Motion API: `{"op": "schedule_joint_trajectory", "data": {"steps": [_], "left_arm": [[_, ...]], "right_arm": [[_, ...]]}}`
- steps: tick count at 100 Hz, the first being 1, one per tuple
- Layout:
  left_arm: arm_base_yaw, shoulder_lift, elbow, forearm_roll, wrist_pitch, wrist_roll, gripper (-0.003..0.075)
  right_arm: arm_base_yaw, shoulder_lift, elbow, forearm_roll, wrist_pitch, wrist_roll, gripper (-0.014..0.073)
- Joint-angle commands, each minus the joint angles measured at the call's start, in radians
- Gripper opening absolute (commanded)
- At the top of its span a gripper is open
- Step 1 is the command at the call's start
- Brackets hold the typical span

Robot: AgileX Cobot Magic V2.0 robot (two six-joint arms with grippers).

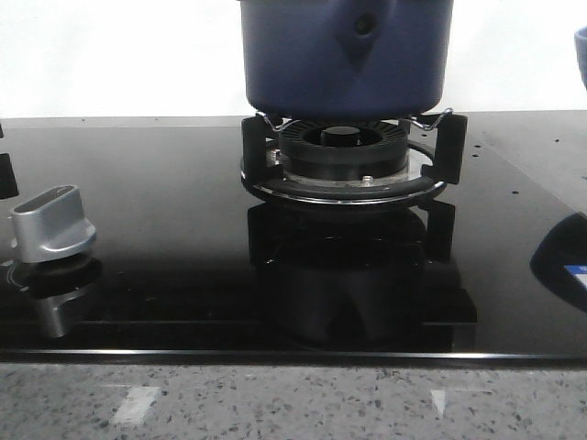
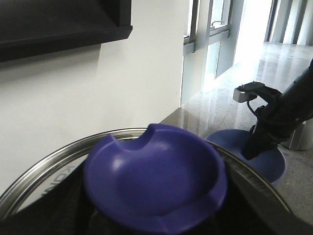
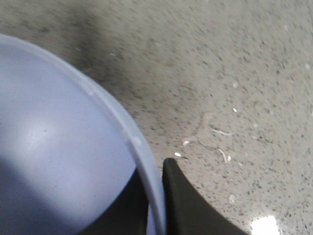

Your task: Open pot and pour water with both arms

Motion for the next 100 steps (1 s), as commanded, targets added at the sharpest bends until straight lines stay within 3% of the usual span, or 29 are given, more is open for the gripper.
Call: {"op": "schedule_joint_trajectory", "data": {"steps": [1, 59, 66, 81, 88, 100], "left_arm": [[-0.010, -0.047, -0.035, -0.094, -0.006, 0.003, 0.0263], [-0.010, -0.047, -0.035, -0.096, -0.001, 0.003, 0.0263], [-0.010, -0.047, -0.035, -0.096, 0.002, 0.003, 0.0263], [-0.010, -0.047, -0.035, -0.096, 0.002, 0.003, 0.0263], [-0.010, -0.045, -0.035, -0.096, 0.006, 0.003, 0.0263], [-0.035, -0.025, -0.035, -0.096, 0.007, 0.003, 0.0263]], "right_arm": [[-0.012, -0.016, -0.011, 0.010, -0.040, 0.000, -0.0047], [-0.012, 0.036, 0.050, 0.010, -0.107, 0.000, -0.0020], [-0.012, 0.035, 0.054, 0.010, -0.110, -0.011, 0.0071], [-0.012, 0.030, 0.054, 0.010, -0.108, -0.011, 0.0422], [-0.012, 0.014, 0.054, 0.010, -0.108, -0.011, 0.0492], [-0.012, -0.050, 0.054, 0.010, -0.121, -0.011, 0.0498]]}}
